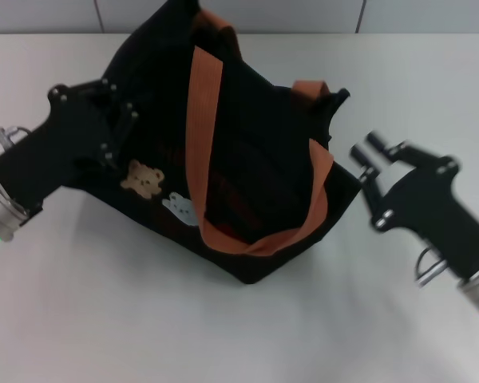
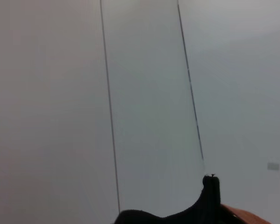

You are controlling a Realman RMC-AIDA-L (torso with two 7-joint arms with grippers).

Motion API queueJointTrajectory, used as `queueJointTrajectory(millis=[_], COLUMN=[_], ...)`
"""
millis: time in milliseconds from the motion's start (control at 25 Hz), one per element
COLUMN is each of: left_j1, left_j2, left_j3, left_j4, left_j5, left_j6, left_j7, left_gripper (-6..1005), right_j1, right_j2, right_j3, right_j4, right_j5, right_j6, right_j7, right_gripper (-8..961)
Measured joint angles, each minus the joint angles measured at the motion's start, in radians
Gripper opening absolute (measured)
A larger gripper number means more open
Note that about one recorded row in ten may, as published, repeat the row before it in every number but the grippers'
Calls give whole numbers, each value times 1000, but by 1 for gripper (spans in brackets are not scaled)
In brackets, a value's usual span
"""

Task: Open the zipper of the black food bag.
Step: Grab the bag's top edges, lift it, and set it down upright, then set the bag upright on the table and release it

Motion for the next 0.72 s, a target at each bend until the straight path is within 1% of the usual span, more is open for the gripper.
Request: queueJointTrajectory(millis=[160,240,280,360,480,560,600,640,680,720], left_j1=[4,-6,-6,-24,-34,-14,5,42,42,61], left_j2=[-3,-6,-6,-8,-9,-10,-9,-9,-9,-8], left_j3=[-26,-57,-57,-71,-97,-131,-162,-232,-232,-264], left_j4=[-80,-153,-153,-209,-255,-272,-279,-286,-286,-287], left_j5=[0,0,0,0,0,0,0,-1,-1,-1], left_j6=[-35,-61,-61,-96,-116,-73,-29,40,40,65], left_j7=[58,66,66,66,81,115,135,146,146,141], left_gripper=[101,105,109,118,130,139,143,182,221,260], right_j1=[2,6,12,15,23,24,24,24,24,24], right_j2=[-1,-1,-2,-2,-5,-5,-5,-5,-5,-6], right_j3=[80,123,150,161,176,183,185,188,189,189], right_j4=[-48,-66,-81,-85,-91,-100,-106,-112,-115,-119], right_j5=[0,0,0,0,0,0,0,-1,-1,-1], right_j6=[-34,-30,-21,-17,-12,-11,-11,-11,-11,-11], right_j7=[218,313,376,402,453,483,498,514,532,549], right_gripper=[167,205,224,262,403,497,530,563,596,629])
